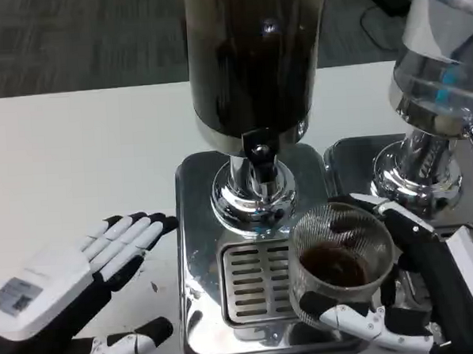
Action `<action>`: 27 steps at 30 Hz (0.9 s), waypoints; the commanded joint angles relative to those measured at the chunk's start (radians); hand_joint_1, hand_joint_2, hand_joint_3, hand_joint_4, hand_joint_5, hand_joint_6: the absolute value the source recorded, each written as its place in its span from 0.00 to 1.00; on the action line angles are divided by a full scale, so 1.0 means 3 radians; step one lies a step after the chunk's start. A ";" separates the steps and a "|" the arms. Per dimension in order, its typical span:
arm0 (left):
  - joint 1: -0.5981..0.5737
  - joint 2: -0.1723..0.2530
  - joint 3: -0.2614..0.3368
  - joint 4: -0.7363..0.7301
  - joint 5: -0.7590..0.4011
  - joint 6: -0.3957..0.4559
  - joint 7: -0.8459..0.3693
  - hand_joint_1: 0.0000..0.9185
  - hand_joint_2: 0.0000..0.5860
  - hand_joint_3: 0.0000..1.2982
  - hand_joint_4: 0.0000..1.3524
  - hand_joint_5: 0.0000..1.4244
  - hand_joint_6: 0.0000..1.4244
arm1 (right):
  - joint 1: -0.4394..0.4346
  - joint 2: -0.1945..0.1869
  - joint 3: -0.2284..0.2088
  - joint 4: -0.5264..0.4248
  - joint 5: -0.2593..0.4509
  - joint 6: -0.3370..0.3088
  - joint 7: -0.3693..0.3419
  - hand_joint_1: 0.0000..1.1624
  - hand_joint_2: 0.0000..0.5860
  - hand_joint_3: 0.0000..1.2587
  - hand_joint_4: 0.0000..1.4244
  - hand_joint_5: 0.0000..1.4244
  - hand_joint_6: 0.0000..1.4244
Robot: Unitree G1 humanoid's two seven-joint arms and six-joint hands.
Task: Grasp the cup under the faucet to collect the drink, then remove the cup.
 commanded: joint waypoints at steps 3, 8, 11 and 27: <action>0.0203 0.0072 0.0058 -0.0092 -0.0032 -0.0037 -0.0018 0.00 0.45 0.00 0.00 0.00 0.00 | 0.0052 0.0006 -0.0028 -0.0227 -0.0033 -0.0184 -0.0052 0.80 0.25 0.35 0.39 0.57 0.83; 0.0329 0.0129 0.0183 -0.0198 -0.0157 -0.0043 -0.0053 0.00 0.45 0.00 0.00 0.00 0.00 | 0.0116 -0.0011 -0.0041 -0.0301 0.0020 -0.0197 0.0003 0.80 0.25 0.36 0.40 0.58 0.84; 0.0386 0.0147 0.0253 -0.0239 -0.0233 -0.0034 -0.0086 0.00 0.46 0.00 0.00 0.00 0.00 | 0.0165 -0.0014 -0.0026 -0.0344 0.0040 -0.0204 0.0026 0.80 0.25 0.36 0.40 0.58 0.85; 0.0529 -0.0017 0.0286 -0.0396 -0.0313 0.0045 -0.0155 0.00 0.47 0.00 0.00 0.00 0.00 | 0.0212 0.0040 -0.0043 -0.0443 0.0082 -0.0194 0.0054 0.80 0.26 0.37 0.40 0.58 0.85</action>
